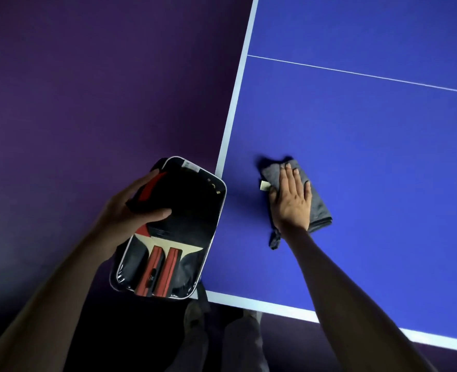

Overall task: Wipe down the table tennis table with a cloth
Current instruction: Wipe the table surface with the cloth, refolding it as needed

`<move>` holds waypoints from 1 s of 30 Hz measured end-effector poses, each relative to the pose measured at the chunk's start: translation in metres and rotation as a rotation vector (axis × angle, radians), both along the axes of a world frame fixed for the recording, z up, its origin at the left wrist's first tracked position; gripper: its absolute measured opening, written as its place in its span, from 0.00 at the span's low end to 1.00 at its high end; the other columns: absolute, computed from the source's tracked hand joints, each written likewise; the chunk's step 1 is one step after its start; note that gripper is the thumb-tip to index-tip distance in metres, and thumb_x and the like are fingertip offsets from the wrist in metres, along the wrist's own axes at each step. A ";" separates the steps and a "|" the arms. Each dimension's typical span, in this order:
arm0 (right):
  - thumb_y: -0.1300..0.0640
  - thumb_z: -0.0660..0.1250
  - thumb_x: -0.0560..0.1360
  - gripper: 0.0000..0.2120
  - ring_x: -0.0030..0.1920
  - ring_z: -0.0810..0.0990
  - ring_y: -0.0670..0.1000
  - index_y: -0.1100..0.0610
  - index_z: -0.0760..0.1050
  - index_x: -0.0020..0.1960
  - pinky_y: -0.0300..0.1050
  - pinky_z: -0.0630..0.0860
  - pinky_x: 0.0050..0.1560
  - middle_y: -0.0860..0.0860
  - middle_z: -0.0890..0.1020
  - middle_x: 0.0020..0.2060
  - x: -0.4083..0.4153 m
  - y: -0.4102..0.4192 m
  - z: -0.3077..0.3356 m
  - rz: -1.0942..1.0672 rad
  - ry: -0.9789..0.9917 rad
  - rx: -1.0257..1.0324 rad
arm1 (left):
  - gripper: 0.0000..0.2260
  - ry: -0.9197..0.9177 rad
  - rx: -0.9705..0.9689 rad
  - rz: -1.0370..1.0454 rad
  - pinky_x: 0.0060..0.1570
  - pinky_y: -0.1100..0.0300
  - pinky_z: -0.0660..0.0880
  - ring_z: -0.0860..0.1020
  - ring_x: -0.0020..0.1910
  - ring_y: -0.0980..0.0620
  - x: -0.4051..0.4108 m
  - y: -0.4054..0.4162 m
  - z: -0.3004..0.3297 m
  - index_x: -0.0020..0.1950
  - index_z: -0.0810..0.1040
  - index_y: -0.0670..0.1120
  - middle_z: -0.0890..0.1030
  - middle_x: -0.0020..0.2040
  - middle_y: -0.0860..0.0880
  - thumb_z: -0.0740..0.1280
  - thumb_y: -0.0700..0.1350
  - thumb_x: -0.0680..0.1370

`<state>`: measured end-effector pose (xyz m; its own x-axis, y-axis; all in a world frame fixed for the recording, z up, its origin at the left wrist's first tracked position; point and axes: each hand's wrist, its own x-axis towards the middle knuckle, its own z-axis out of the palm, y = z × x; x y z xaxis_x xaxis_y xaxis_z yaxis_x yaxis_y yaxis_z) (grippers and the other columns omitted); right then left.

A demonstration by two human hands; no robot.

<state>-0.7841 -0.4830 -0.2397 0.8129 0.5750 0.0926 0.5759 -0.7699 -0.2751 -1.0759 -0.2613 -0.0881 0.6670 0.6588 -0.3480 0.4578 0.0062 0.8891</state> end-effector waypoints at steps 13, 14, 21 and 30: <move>0.50 0.53 0.84 0.29 0.83 0.56 0.49 0.54 0.58 0.84 0.56 0.57 0.80 0.46 0.57 0.84 -0.215 -0.083 0.006 0.179 0.001 -0.047 | 0.38 0.025 0.083 0.002 0.56 0.63 0.75 0.77 0.60 0.64 -0.020 -0.004 0.027 0.75 0.70 0.64 0.79 0.62 0.61 0.80 0.44 0.70; 0.50 0.53 0.84 0.29 0.83 0.56 0.49 0.54 0.57 0.84 0.56 0.57 0.80 0.46 0.57 0.84 -0.206 -0.077 0.007 0.194 -0.011 -0.061 | 0.38 0.032 0.085 0.010 0.57 0.63 0.75 0.77 0.60 0.65 -0.021 -0.001 0.026 0.75 0.70 0.64 0.79 0.61 0.61 0.80 0.44 0.70; 0.49 0.52 0.84 0.29 0.82 0.60 0.50 0.55 0.60 0.83 0.58 0.57 0.81 0.48 0.63 0.82 -0.118 0.016 0.003 0.154 -0.028 -0.004 | 0.39 0.038 0.099 0.126 0.54 0.72 0.74 0.77 0.57 0.71 -0.031 0.017 0.014 0.73 0.71 0.67 0.78 0.60 0.66 0.82 0.43 0.68; 0.47 0.52 0.85 0.28 0.82 0.61 0.51 0.56 0.61 0.83 0.58 0.55 0.81 0.49 0.64 0.81 -0.087 0.069 -0.002 0.113 0.021 0.055 | 0.39 -0.032 0.134 0.180 0.38 0.71 0.78 0.82 0.50 0.67 -0.041 0.015 0.010 0.74 0.71 0.63 0.80 0.59 0.59 0.80 0.37 0.70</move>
<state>-0.8708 -0.4136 -0.2420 0.7451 0.6578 0.1105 0.6520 -0.6834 -0.3283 -1.1166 -0.2462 -0.0778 0.5436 0.8073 -0.2297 0.4314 -0.0340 0.9015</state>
